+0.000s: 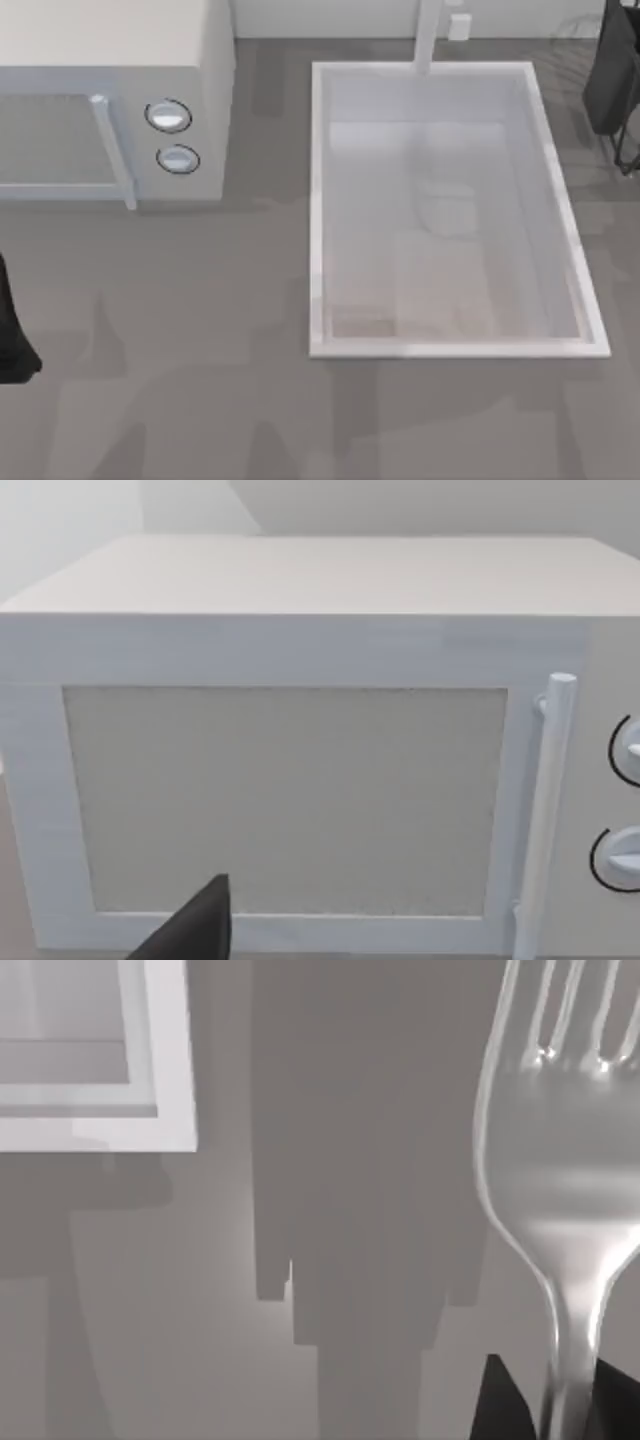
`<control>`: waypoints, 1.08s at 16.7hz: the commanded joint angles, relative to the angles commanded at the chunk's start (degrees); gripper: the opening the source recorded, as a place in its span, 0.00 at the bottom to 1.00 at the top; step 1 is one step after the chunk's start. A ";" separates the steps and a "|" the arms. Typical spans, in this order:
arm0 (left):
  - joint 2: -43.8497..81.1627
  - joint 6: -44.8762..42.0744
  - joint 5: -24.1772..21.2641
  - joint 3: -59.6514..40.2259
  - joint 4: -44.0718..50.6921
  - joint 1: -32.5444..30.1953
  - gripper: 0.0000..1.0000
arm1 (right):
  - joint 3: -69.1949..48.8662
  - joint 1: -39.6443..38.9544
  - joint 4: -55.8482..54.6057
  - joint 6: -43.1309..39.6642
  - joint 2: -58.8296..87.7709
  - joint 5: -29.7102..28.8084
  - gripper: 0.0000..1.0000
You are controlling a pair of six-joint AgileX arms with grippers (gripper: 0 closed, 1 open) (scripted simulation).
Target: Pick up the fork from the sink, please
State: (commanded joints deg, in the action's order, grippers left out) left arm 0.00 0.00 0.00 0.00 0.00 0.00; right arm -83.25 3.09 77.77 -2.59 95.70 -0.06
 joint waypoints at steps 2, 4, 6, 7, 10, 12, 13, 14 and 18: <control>0.00 0.00 0.00 0.00 0.00 0.00 1.00 | 0.90 0.00 -0.91 0.01 0.22 0.00 0.00; 0.00 0.00 0.00 0.00 0.00 0.00 1.00 | 3.77 0.00 -4.10 0.04 0.82 0.01 0.00; 0.00 0.00 0.00 0.00 0.00 0.00 1.00 | 7.77 0.00 -9.44 0.09 1.64 0.02 0.00; 0.00 0.00 0.00 0.00 0.00 0.00 1.00 | 10.07 0.00 -12.64 0.11 2.12 0.02 0.00; 0.00 0.00 0.00 0.00 0.00 0.00 1.00 | 16.83 0.00 -21.32 0.18 3.60 0.03 0.00; 0.00 0.00 0.00 0.00 0.00 0.00 1.00 | 19.76 0.00 -24.36 0.22 4.26 0.04 0.00; 0.00 0.00 0.00 0.00 0.00 0.00 1.00 | 20.34 0.00 -24.96 0.23 4.38 0.04 0.00; 0.00 0.00 0.00 0.00 0.00 0.00 1.00 | 20.41 0.00 -25.03 0.23 4.40 0.04 0.00; 0.00 0.00 0.00 0.00 0.00 0.00 1.00 | 20.41 0.00 -25.03 0.23 4.40 0.04 0.08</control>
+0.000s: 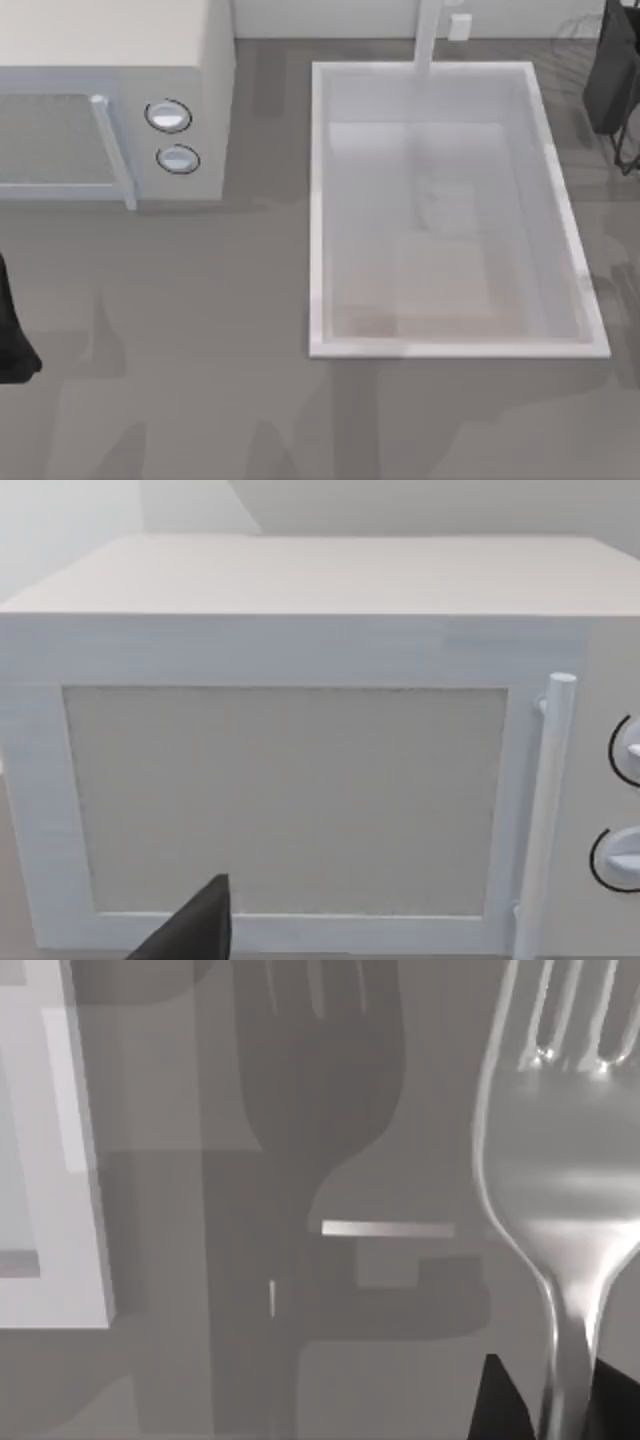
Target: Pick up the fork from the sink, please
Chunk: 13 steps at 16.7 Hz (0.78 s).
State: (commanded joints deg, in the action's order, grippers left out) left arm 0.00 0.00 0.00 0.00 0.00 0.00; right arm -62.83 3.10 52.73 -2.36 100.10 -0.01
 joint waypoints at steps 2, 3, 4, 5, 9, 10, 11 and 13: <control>0.00 0.00 0.00 0.00 0.00 0.00 1.00 | 0.00 0.00 0.00 0.00 0.00 0.00 0.23; 0.00 0.00 0.00 0.00 0.00 0.00 1.00 | 0.00 0.00 0.00 0.00 0.00 0.00 0.30; 0.00 0.00 0.00 0.00 0.00 0.00 1.00 | 0.00 0.00 0.00 0.00 0.00 0.00 0.38; 0.00 0.00 0.00 0.00 0.00 0.00 1.00 | 0.00 0.00 0.00 0.00 0.00 0.00 0.45; 0.00 0.00 0.00 0.00 0.00 0.00 1.00 | 0.00 0.00 0.00 0.00 0.00 0.00 0.75; 0.00 0.00 0.00 0.00 0.00 0.00 1.00 | 0.00 0.00 0.00 0.00 0.00 0.00 0.83; 0.00 0.00 0.00 0.00 0.00 0.00 1.00 | 0.00 0.00 0.00 0.00 0.00 0.00 0.90; 0.00 0.00 0.00 0.00 0.00 0.00 1.00 | 0.00 0.00 0.00 0.00 0.00 0.00 1.00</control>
